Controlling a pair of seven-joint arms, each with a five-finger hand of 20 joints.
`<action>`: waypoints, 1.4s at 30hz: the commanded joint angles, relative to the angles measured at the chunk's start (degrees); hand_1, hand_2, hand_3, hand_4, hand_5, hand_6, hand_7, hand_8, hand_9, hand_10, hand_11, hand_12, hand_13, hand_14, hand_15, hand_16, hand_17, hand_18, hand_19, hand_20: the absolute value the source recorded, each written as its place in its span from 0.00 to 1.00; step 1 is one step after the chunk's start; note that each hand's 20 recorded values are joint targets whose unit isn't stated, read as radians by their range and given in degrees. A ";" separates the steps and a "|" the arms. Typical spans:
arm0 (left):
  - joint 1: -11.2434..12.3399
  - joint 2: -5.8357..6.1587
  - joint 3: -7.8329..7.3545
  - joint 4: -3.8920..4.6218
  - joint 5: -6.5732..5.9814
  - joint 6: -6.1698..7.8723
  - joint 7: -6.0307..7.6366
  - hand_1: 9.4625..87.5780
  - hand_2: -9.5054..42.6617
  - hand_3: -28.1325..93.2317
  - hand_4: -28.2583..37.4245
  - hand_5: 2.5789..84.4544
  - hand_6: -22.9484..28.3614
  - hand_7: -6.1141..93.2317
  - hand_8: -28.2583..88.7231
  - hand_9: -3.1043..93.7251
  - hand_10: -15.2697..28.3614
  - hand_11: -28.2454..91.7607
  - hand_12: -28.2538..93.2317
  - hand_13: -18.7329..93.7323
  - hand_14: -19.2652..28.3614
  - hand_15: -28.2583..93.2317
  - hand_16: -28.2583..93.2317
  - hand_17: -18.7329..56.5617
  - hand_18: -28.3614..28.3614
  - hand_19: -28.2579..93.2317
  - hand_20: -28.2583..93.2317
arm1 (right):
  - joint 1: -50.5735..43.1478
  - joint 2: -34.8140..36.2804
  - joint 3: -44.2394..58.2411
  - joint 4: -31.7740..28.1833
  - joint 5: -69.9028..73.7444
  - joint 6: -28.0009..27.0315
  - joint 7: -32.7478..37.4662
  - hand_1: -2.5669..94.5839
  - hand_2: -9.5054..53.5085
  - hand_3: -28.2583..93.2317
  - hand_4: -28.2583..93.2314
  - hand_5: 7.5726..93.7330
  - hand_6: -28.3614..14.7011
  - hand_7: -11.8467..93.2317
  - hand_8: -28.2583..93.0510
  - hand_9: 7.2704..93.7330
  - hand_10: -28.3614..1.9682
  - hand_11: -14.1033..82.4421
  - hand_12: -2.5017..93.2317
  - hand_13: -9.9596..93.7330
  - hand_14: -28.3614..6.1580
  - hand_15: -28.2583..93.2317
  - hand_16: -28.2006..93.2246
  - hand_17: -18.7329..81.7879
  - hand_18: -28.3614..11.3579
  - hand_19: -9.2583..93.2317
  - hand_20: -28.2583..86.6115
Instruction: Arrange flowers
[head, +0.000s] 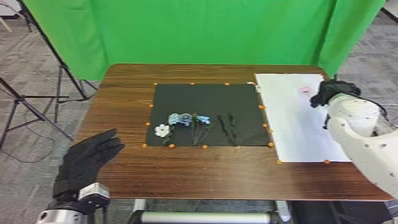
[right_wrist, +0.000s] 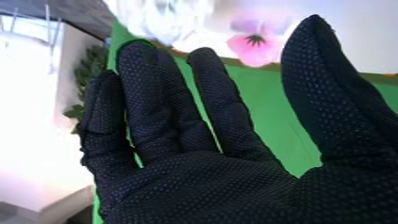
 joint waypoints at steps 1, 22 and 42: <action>1.07 -1.05 -1.88 -0.20 0.86 -1.00 -0.92 0.24 0.33 0.89 0.18 0.59 0.76 0.22 0.16 0.48 0.90 0.58 0.30 0.45 1.00 0.77 0.10 0.12 0.88 0.73 0.33 | -2.50 -0.37 1.43 0.66 -0.07 -3.17 3.23 0.31 0.06 0.95 0.00 0.43 0.48 0.27 0.13 0.42 0.27 0.35 0.20 0.46 0.27 0.86 0.34 0.36 0.16 0.90 0.59; 0.60 -2.41 -1.44 -0.02 1.81 -1.83 -2.29 0.24 0.33 0.89 0.18 0.59 0.76 0.21 0.16 0.48 0.90 0.58 0.30 0.45 1.00 0.77 0.10 0.12 0.88 0.73 0.33 | -4.71 1.22 -1.83 0.76 -2.69 10.38 4.72 0.61 0.00 0.86 0.00 0.76 0.68 0.44 0.21 0.92 0.74 0.32 0.43 0.75 0.70 0.78 0.52 0.55 0.19 1.00 0.59; 2.22 -2.04 -1.97 -0.51 1.27 -0.76 -0.95 0.24 0.33 0.89 0.18 0.59 0.76 0.21 0.16 0.48 0.90 0.58 0.30 0.45 1.00 0.77 0.11 0.12 0.88 0.73 0.33 | 5.03 1.35 -12.40 -3.57 -2.30 21.66 -0.15 0.62 0.00 0.88 0.00 0.82 0.65 0.41 0.22 0.94 0.71 0.33 0.45 0.76 0.71 0.78 0.55 0.56 0.18 1.00 0.61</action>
